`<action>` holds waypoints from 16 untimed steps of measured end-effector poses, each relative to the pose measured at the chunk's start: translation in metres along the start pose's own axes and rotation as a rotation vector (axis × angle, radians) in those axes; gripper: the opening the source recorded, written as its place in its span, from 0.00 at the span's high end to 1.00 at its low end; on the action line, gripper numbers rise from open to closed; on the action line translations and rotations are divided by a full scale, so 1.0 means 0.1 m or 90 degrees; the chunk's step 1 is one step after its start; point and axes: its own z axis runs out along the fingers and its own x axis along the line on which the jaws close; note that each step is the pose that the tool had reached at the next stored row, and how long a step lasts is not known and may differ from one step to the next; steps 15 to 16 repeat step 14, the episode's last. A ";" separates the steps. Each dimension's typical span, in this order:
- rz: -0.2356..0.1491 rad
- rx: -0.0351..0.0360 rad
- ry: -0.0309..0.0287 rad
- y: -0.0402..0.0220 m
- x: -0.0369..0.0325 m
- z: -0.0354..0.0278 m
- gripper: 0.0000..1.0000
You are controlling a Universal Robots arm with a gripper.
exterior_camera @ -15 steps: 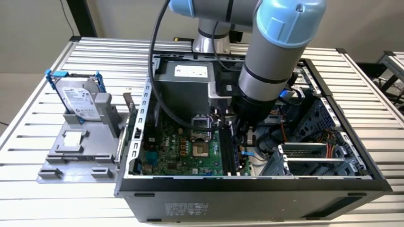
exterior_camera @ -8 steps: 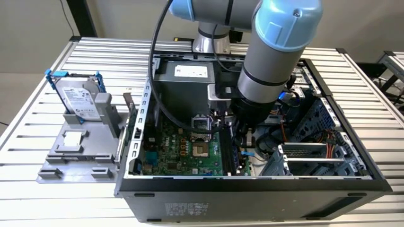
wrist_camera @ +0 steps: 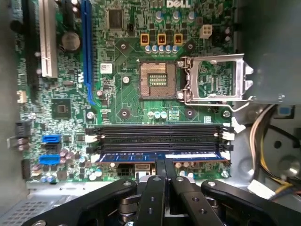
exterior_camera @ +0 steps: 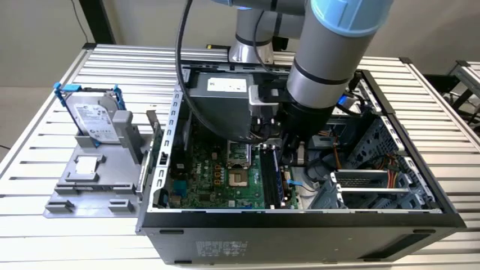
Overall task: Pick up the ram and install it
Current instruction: 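Press down the ram until it locks into place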
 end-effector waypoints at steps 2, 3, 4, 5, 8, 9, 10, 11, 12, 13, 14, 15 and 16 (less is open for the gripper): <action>0.000 0.0000 0.0000 0.001 -0.002 -0.090 1.00; 0.000 0.0000 0.0000 0.002 -0.003 -0.136 1.00; 0.000 0.0000 0.0001 0.003 -0.004 -0.183 1.00; 0.000 0.0000 0.0000 0.003 -0.005 -0.227 1.00; 0.000 -0.0006 0.0003 0.004 -0.008 -0.331 1.00; 0.000 -0.0006 -0.0001 0.004 -0.008 -0.329 1.00; 0.000 -0.0007 -0.0001 0.004 -0.008 -0.330 1.00; 0.000 -0.0006 -0.0001 0.004 -0.008 -0.330 1.00; 0.000 -0.0006 -0.0001 0.004 -0.008 -0.330 1.00; 0.000 -0.0007 0.0000 0.004 -0.008 -0.331 1.00; 0.000 -0.0006 0.0000 0.004 -0.008 -0.331 1.00; 0.000 -0.0006 0.0000 0.004 -0.008 -0.331 1.00; 0.000 -0.0006 0.0000 0.004 -0.008 -0.331 1.00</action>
